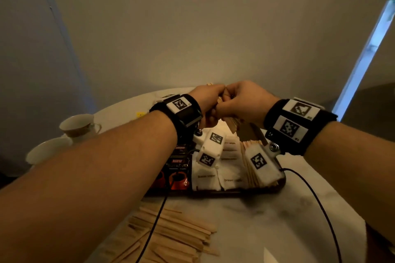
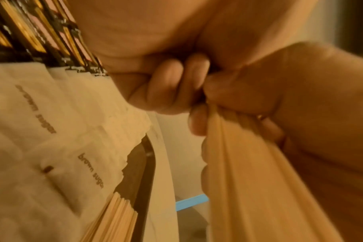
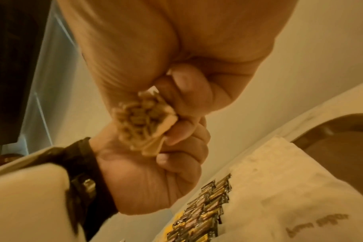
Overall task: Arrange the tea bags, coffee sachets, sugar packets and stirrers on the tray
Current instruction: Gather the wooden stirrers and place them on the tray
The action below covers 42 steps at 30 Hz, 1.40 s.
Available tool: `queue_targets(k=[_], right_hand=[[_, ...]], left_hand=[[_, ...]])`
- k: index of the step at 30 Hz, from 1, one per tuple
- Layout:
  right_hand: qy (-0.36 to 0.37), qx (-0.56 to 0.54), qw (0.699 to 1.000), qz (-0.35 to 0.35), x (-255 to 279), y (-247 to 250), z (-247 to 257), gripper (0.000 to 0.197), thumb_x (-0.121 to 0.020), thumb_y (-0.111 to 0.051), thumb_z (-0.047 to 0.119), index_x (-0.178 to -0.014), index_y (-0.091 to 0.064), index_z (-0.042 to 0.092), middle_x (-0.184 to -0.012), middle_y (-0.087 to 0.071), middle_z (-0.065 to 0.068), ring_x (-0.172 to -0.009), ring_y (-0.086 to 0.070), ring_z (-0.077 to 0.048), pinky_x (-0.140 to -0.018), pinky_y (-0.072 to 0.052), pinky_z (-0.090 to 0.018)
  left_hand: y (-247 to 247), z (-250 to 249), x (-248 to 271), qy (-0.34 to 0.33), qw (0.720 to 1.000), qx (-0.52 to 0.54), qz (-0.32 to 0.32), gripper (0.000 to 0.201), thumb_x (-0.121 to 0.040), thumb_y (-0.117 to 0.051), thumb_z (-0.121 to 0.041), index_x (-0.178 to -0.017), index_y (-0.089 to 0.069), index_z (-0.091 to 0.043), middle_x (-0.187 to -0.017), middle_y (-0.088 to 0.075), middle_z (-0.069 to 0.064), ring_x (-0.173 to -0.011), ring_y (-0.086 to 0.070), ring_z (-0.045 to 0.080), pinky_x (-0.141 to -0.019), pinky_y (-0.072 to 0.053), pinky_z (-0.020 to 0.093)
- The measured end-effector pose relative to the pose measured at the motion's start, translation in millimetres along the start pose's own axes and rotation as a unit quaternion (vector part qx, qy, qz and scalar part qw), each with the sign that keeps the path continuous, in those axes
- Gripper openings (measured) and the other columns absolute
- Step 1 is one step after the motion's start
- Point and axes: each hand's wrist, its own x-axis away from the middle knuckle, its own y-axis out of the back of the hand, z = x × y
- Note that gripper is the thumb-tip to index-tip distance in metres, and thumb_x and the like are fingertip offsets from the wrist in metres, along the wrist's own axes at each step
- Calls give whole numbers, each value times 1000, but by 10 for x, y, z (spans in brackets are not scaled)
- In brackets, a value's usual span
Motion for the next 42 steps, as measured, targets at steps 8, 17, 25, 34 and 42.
queue_targets(k=[8, 17, 25, 34, 42], right_hand=[[-174, 78, 982, -6, -404, 170, -559, 29, -79, -80, 40, -89, -74, 13, -80, -74, -7, -71, -70, -22, -74, -62, -35], [-240, 182, 953, 35, -673, 146, -863, 29, -82, -77, 39, -89, -65, 14, -77, -68, -5, -64, -61, -19, -54, -47, -28], [-232, 218, 946, 63, -739, 132, -879, 41, -85, -76, 53, -84, -63, 14, -74, -67, -5, -58, -63, -18, -54, -49, -27], [-229, 125, 963, 71, -680, 338, -955, 17, -94, -72, 26, -99, -76, 10, -89, -78, -9, -77, -75, -22, -68, -63, -31], [-209, 155, 956, 134, -647, 303, -956, 24, -94, -71, 16, -117, -74, 10, -112, -74, -9, -103, -72, -22, -89, -62, -37]], left_hand=[[-175, 105, -242, 51, 995, -75, 37, 46, -98, -62, -42, -122, -57, -3, -103, -73, 14, -76, -71, 26, -64, -58, 32], [-262, 127, -364, 10, 971, -237, 24, 24, -99, -66, -23, -120, -67, -11, -112, -73, 7, -81, -64, 19, -68, -51, 28], [-282, 179, -537, -8, 938, -347, 20, 23, -94, -70, -20, -114, -74, -11, -112, -75, 9, -95, -70, 22, -76, -55, 31], [-463, 203, -650, -46, 880, -470, 43, 26, -95, -68, -21, -121, -73, -16, -111, -74, 6, -103, -72, 21, -89, -62, 35], [-518, 214, -652, -56, 837, -538, 76, 30, -94, -67, -21, -123, -73, -16, -117, -74, 6, -107, -71, 21, -94, -60, 38]])
